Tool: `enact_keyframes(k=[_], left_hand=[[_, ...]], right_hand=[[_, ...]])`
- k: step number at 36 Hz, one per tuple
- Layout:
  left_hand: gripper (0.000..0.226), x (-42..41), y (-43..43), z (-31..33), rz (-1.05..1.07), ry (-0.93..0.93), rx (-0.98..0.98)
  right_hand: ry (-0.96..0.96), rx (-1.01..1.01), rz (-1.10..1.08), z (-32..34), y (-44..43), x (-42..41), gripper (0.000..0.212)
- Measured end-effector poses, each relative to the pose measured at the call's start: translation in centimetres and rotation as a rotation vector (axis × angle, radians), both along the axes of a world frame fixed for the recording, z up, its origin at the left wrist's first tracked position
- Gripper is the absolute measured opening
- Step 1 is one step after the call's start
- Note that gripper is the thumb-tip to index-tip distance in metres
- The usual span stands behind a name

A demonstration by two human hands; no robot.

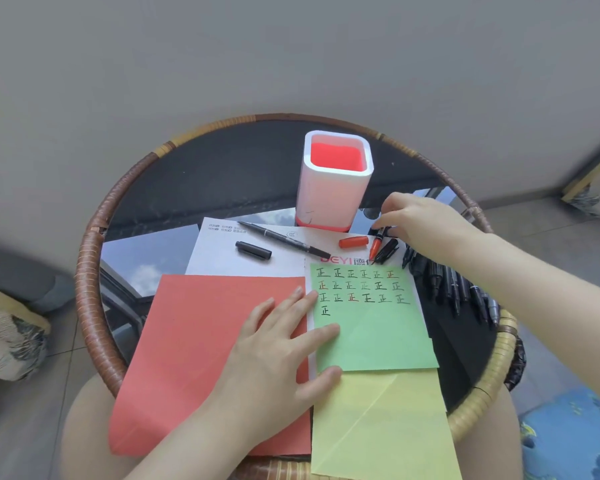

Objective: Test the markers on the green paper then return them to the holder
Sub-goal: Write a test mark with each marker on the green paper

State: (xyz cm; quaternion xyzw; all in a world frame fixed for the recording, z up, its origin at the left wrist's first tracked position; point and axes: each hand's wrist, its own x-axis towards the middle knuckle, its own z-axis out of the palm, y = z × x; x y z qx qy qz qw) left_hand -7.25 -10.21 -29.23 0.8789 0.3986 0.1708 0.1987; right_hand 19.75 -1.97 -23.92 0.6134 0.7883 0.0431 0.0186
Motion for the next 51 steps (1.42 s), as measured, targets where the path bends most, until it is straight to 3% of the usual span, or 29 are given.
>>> enact_keyframes(k=[5, 10, 16, 23, 27, 34, 37, 43, 51], left_hand=[[0.041, 0.0, 0.0, 0.0, -0.002, 0.015, 0.001], [0.041, 0.0, 0.0, 0.0, -0.001, 0.007, -0.001], [0.04, 0.1, 0.0, -0.1, -0.008, -0.009, 0.012], [0.04, 0.1, 0.0, -0.1, -0.005, 0.007, -0.001], [0.041, 0.1, 0.0, 0.0, -0.006, 0.013, 0.0], [0.041, 0.1, 0.0, 0.1, -0.002, 0.03, -0.014], [0.041, 0.1, 0.0, 0.2, -0.001, 0.037, -0.015], [0.042, 0.2, 0.0, 0.2, -0.003, 0.042, -0.02], [0.043, 0.2, 0.1, 0.3, -0.005, 0.028, -0.02]], right_hand=[[-0.083, 0.133, 0.163, 0.1, 0.0, 0.9, 0.022], [0.033, 0.294, 0.189, 2.0, -2.8, -0.2, 0.013], [0.47, 0.147, -0.046, 3.4, -8.2, -3.5, 0.049], [1.225, -0.03, -0.188, 2.8, -10.5, -5.0, 0.044], [1.359, 0.0, -0.313, 2.5, -10.4, -6.0, 0.014], [1.54, 0.027, -0.418, 0.9, -9.8, -8.6, 0.062], [1.651, 0.024, -0.472, 0.5, -9.4, -10.0, 0.05], [1.639, 0.145, -0.592, -0.8, -8.4, -11.4, 0.031], [1.395, 0.43, -0.728, -3.6, -8.4, -11.2, 0.044]])
